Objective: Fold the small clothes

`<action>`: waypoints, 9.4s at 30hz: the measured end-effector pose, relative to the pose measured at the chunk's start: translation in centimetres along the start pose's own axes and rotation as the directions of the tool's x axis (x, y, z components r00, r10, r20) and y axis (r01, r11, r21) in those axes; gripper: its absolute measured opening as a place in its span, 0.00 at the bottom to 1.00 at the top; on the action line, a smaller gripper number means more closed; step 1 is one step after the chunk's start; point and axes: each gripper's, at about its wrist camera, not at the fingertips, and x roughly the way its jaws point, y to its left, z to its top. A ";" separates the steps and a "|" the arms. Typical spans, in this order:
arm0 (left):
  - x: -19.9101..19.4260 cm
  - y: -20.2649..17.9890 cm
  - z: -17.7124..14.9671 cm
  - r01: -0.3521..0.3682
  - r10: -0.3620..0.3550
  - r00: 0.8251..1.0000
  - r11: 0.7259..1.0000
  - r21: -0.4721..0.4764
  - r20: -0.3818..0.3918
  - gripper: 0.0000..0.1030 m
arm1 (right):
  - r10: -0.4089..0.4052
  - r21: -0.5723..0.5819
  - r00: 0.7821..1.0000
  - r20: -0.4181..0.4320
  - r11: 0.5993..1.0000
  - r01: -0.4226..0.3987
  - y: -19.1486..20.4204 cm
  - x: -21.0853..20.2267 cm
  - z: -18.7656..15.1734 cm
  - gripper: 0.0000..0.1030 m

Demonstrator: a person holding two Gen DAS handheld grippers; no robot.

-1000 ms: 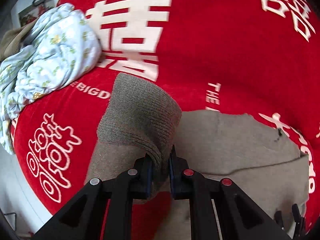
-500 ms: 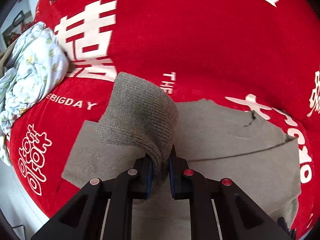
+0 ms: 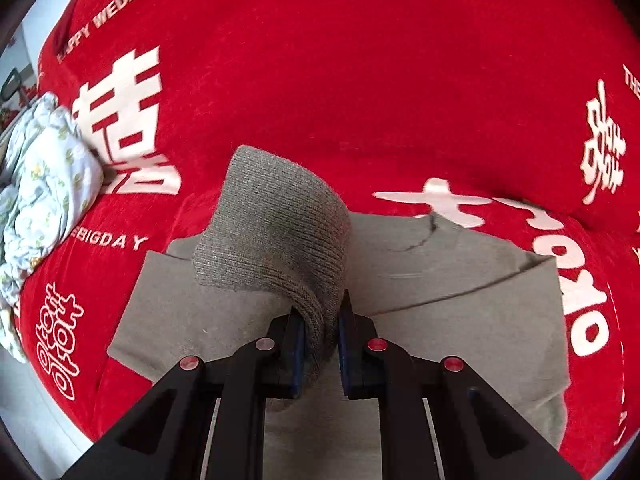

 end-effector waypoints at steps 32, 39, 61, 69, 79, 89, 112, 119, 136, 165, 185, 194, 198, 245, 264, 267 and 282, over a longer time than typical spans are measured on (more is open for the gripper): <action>-0.3 -11.4 -1.5 0.144 -0.132 0.989 0.970 0.194 -0.072 0.14 | -0.004 -0.013 0.999 0.046 1.000 0.004 -0.4 -0.8 -1.8 0.82; 0.0 -13.2 -2.1 0.237 -0.219 0.971 0.941 0.242 -0.100 0.14 | -0.004 -0.012 0.999 0.053 1.000 0.005 -0.4 -0.8 -1.9 0.82; 2.8 -2.8 -4.1 0.201 -0.192 0.977 0.974 0.105 -0.089 0.00 | 0.364 0.528 0.919 0.149 0.756 -0.386 -12.1 -0.6 7.1 0.80; 4.5 0.4 -5.7 0.192 -0.179 0.954 0.981 0.030 -0.239 0.00 | 0.333 0.668 0.941 -0.067 0.715 -0.206 -11.5 7.7 10.8 0.80; 2.9 5.3 -8.5 0.227 -0.235 0.971 0.966 -0.126 -0.051 0.89 | 0.294 0.656 0.946 -0.137 0.742 -0.136 -12.0 9.6 9.3 0.17; 0.6 7.3 -9.6 0.261 -0.250 0.960 0.962 -0.081 0.123 0.90 | 0.264 0.658 0.955 -0.132 0.745 -0.115 -12.2 8.9 11.0 0.52; 3.7 6.7 -11.5 0.154 -0.154 0.988 0.988 -0.005 0.006 0.90 | 0.092 0.395 0.996 -0.014 0.915 -0.079 -13.2 2.5 11.8 0.62; 3.1 7.8 -11.4 0.194 -0.194 0.981 0.981 -0.011 -0.013 0.90 | 0.165 0.328 0.923 -0.348 0.944 -0.045 -10.9 7.5 11.5 0.73; 2.7 6.1 -7.5 0.212 -0.210 0.977 0.976 0.048 -0.037 0.90 | 0.309 0.450 0.909 -0.280 0.878 -0.160 -9.4 7.1 12.3 0.77; 3.0 8.2 -11.7 0.191 -0.190 0.982 0.979 0.065 -0.017 0.90 | -0.140 0.003 0.979 -0.151 0.990 0.142 0.7 2.9 3.7 0.82; -1.5 10.8 -22.6 0.174 -0.190 0.978 0.971 0.161 0.086 1.00 | -0.127 -0.095 0.992 -0.009 0.988 0.126 2.2 -4.5 -5.4 0.83; -3.1 6.9 -26.3 0.175 -0.201 0.977 0.945 0.278 0.068 1.00 | -0.110 -0.211 0.994 -0.029 0.972 0.101 6.5 -5.5 -7.4 0.83; -3.2 8.3 -27.2 0.187 -0.216 0.974 0.941 0.281 0.073 1.00 | -0.099 -0.212 0.995 -0.032 0.973 0.090 5.7 -6.2 -8.6 0.83; -0.7 15.8 -18.9 0.467 -0.474 0.880 0.866 -0.179 0.007 0.19 | 0.092 0.301 0.994 -0.064 0.951 -0.069 -5.6 -5.5 -2.3 0.25; -1.2 14.6 -22.8 0.567 -0.588 0.807 0.799 -0.200 -0.061 0.13 | 0.248 0.370 0.968 -0.024 0.902 -0.222 -4.6 -7.2 -6.6 0.33; -1.8 14.7 -23.2 0.574 -0.593 0.803 0.795 -0.196 -0.051 0.12 | 0.279 0.363 0.960 -0.020 0.897 -0.253 -4.5 -7.3 -6.6 0.13; -7.5 17.8 -21.3 0.625 -0.611 0.780 0.763 -0.166 0.132 0.12 | 0.332 0.324 0.931 0.153 0.873 -0.364 -4.1 -13.6 -3.7 0.13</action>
